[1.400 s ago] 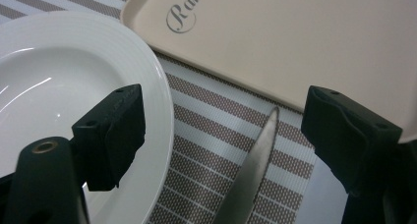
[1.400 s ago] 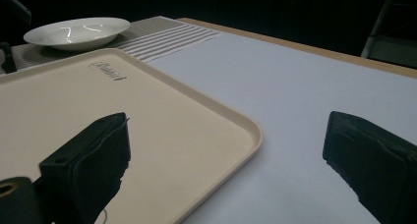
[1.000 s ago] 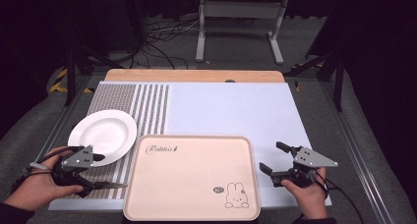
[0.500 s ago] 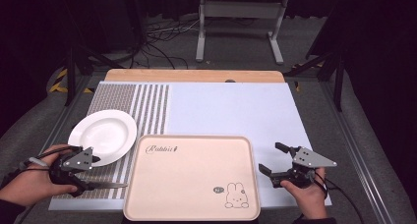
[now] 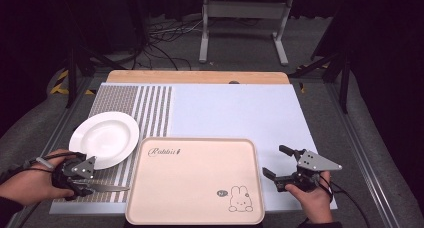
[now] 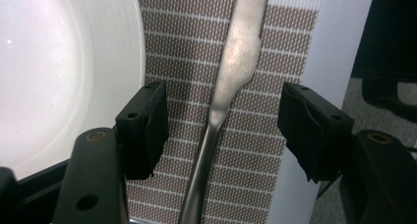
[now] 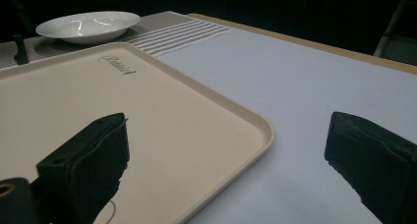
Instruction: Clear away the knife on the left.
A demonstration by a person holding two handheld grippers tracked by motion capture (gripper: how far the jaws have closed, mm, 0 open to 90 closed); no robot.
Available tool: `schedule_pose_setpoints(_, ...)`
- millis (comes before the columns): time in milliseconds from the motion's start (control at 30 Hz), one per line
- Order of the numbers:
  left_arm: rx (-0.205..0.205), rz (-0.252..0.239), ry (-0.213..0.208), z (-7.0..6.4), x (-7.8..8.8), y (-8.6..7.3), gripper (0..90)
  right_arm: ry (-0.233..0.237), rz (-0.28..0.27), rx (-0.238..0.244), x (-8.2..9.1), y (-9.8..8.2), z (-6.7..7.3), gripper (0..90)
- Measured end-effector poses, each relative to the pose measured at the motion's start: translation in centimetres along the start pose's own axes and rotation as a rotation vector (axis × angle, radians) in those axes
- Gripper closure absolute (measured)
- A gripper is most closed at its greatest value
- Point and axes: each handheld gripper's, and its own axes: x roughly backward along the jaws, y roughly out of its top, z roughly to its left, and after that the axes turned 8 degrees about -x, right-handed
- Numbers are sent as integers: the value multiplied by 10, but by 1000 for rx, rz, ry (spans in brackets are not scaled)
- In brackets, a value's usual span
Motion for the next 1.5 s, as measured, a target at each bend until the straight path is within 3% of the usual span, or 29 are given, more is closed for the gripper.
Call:
schedule_pose_setpoints(200, 8, 53, -32, 0, -6, -3, 454, 14, 10, 4, -1, 0, 1, 37)
schedule_pose_setpoints(233, -20, 84, -33, 2, -9, -3, 463, 18, 10, 7, -2, 0, 1, 37)
schedule_pose_setpoints(333, -35, 94, -36, 3, -11, -4, 516, 22, 8, 8, -2, 0, 2, 37)
schedule_pose_setpoints(433, -86, 124, -41, 5, -13, -4, 574, 27, 7, 9, -2, 0, 2, 39)
schedule_pose_setpoints(467, -67, 131, -39, 3, -13, -4, 591, 29, 8, 10, -2, 0, 2, 39)
schedule_pose_setpoints(500, -95, 133, -41, 4, -13, -4, 611, 30, 9, 12, -2, 0, 2, 39)
schedule_pose_setpoints(567, -102, 150, -38, 4, -14, -4, 649, 32, 11, 13, -2, 0, 3, 40)
schedule_pose_setpoints(600, -124, 163, -46, 5, -14, -4, 661, 35, 10, 14, -2, 0, 3, 40)
schedule_pose_setpoints(867, -151, 199, -61, 5, -20, -6, 762, 48, 8, 18, -3, 0, 4, 39)
schedule_pose_setpoints(900, -191, 219, -57, 6, -21, -4, 773, 49, 6, 16, -3, 0, 4, 39)
schedule_pose_setpoints(1033, -208, 242, -63, 5, -22, -1, 794, 51, 6, 16, -3, 0, 4, 39)
schedule_pose_setpoints(1400, -172, 241, -44, 2, -21, -2, 798, 54, 4, 17, -2, 0, 5, 38)
schedule_pose_setpoints(1500, -133, 223, -40, 2, -21, -4, 799, 53, 5, 17, -2, 0, 5, 37)
